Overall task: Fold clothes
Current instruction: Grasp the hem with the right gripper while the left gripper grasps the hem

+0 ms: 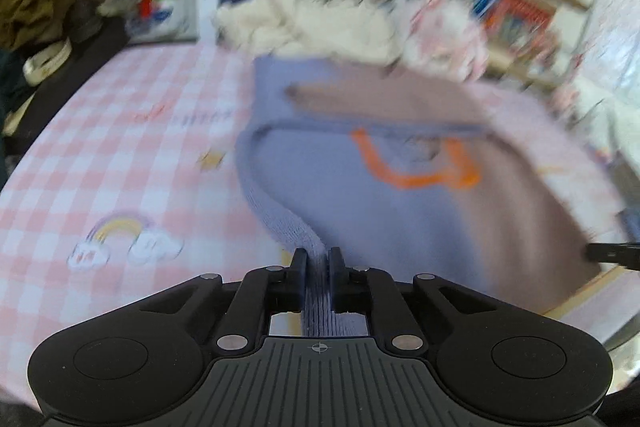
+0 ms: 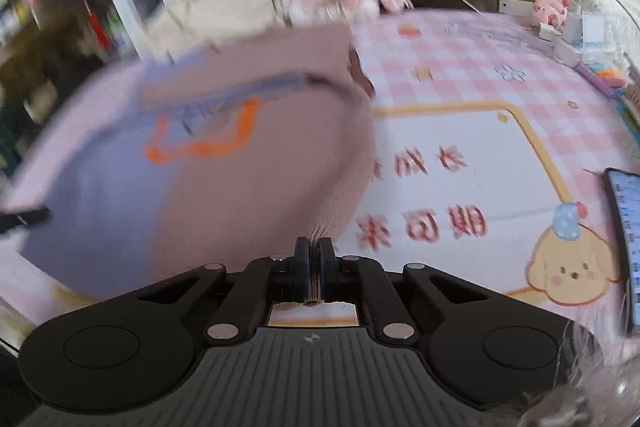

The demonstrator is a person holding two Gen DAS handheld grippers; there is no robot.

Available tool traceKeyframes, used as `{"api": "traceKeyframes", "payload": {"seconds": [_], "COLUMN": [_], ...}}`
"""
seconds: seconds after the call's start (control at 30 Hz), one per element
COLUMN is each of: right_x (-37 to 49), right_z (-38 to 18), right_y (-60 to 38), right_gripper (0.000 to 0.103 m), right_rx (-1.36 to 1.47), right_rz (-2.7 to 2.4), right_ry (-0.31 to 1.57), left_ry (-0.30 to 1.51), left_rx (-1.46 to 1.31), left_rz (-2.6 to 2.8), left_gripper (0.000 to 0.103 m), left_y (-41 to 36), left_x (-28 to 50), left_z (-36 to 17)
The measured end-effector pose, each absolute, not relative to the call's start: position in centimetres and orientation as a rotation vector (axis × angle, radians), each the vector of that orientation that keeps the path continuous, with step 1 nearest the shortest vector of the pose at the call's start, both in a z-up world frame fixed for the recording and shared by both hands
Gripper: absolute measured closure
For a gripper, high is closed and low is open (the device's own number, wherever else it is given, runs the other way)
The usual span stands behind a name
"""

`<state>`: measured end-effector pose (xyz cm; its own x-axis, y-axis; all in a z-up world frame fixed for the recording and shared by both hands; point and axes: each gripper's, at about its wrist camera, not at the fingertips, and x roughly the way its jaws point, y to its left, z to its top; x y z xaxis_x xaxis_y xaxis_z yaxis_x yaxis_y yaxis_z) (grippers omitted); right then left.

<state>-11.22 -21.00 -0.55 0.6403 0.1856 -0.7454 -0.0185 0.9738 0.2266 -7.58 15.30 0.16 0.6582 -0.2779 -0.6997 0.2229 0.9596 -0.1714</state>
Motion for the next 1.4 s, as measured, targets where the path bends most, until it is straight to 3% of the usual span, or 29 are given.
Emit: {"api": "traceKeyframes", "payload": {"seconds": [0.1, 0.23, 0.27, 0.43, 0.67, 0.93, 1.4], "right_x": [-10.6, -10.0, -9.9, -9.9, -9.0, -9.1, -9.6], "right_z": [-0.8, -2.2, -2.4, -3.5, -4.3, -4.3, -4.6], "right_y": [-22.1, -23.5, -23.6, -23.7, -24.0, -24.0, -24.9], "right_gripper": [0.098, 0.093, 0.089, 0.084, 0.083, 0.083, 0.083], "right_rx": [0.342, 0.55, 0.572, 0.608, 0.651, 0.659, 0.676], "right_rz": [0.139, 0.145, 0.141, 0.123, 0.117, 0.107, 0.08], "right_ry": [0.901, 0.947, 0.957, 0.991, 0.969, 0.959, 0.955], "left_ry": [0.862, 0.949, 0.965, 1.003, 0.997, 0.778, 0.984], "left_rx": [-0.162, -0.355, -0.399, -0.543, -0.658, -0.512, -0.719], "left_rz": [-0.304, -0.29, -0.292, -0.291, -0.335, -0.323, -0.388], "left_gripper": [0.089, 0.06, 0.058, 0.054, 0.054, 0.047, 0.05], "left_y": [16.3, 18.8, 19.3, 21.1, 20.5, 18.1, 20.9], "left_x": [-7.0, -6.5, -6.6, -6.7, -5.2, -2.9, -2.8], "left_z": [-0.8, -2.6, -3.0, -4.6, -5.4, -2.4, -5.7]}}
